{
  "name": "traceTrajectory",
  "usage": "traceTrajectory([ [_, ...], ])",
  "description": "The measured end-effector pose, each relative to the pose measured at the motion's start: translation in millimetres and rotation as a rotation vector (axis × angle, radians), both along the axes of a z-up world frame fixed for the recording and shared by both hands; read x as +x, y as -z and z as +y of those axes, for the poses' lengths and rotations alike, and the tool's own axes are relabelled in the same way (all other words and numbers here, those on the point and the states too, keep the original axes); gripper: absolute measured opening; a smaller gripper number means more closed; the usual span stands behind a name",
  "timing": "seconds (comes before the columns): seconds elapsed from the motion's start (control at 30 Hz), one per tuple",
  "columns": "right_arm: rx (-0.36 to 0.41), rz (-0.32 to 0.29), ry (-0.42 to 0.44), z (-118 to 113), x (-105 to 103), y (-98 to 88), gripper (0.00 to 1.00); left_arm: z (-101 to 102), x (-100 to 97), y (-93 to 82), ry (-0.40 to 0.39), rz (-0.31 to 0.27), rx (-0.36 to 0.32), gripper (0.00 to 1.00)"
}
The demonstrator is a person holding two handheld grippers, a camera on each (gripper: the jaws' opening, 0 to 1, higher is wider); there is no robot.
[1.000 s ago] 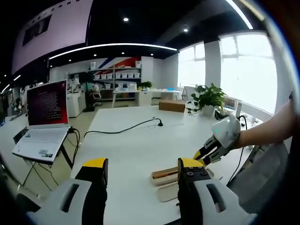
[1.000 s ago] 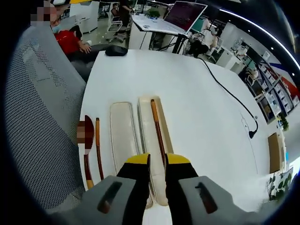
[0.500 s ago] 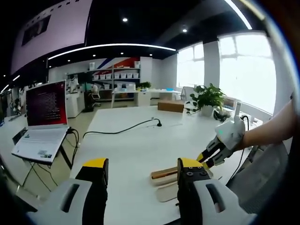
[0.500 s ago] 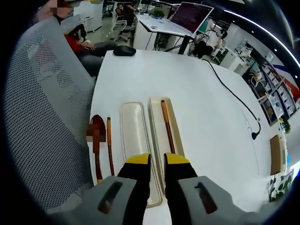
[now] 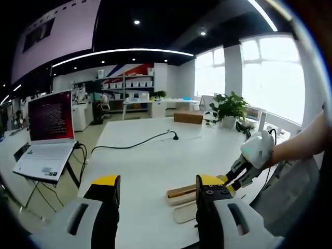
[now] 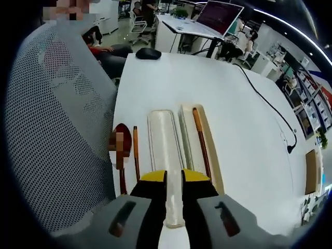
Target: Arrange the utensils inside the cutlery case until each visible utensil rests in its matching compartment.
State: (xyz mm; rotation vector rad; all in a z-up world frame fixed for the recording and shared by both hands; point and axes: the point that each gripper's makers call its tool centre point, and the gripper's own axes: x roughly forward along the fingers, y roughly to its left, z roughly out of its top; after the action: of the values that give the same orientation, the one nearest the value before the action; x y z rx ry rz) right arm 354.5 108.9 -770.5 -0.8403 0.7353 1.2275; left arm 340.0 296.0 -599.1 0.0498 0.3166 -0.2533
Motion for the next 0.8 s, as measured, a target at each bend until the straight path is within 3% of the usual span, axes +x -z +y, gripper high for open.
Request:
traceTrajectory([
  [0.47,-0.075,0.148,-0.070,-5.8,-33.4,26.3,0.07,0.4,0.0,0.1,-0.001,0.000,0.004,0.60],
  [0.8,-0.114,0.183,-0.089,-8.4,-40.9,36.6,0.07,1.1,0.1,0.7,-0.002,0.002,0.006,0.60],
])
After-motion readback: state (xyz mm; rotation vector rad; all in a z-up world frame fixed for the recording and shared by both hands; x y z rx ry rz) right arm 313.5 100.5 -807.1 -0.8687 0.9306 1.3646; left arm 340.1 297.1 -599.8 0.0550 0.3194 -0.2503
